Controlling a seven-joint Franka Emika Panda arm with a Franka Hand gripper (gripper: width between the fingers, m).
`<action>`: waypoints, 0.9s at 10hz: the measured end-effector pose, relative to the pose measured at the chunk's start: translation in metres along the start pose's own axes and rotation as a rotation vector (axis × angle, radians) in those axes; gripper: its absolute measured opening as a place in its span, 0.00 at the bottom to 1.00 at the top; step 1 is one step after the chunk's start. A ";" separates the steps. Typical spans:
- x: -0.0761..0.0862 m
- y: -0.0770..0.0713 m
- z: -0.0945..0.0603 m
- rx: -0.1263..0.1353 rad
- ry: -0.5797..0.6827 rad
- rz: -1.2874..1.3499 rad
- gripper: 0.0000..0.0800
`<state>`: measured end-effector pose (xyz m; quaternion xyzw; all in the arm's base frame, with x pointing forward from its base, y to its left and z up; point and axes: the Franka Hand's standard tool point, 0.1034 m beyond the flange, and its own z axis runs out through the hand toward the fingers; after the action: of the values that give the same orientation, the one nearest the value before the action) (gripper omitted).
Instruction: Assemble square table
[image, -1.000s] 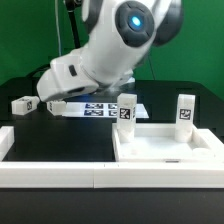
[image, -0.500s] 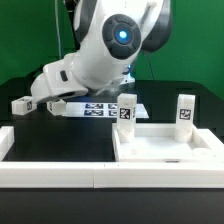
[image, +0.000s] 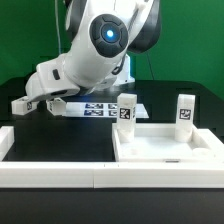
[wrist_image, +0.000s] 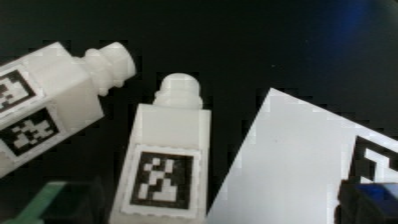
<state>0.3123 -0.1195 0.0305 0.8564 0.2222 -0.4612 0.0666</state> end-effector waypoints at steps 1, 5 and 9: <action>0.000 0.001 0.002 0.001 -0.002 0.001 0.81; 0.005 0.012 0.022 0.023 -0.032 0.033 0.81; 0.005 0.012 0.026 0.035 -0.033 0.039 0.68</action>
Offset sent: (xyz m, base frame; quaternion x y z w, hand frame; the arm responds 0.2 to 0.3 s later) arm -0.0008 -0.0100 -0.0120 -0.0067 -0.0003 0.0587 0.9982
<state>0.3003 -0.1371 0.0102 0.8539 0.1961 -0.4778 0.0641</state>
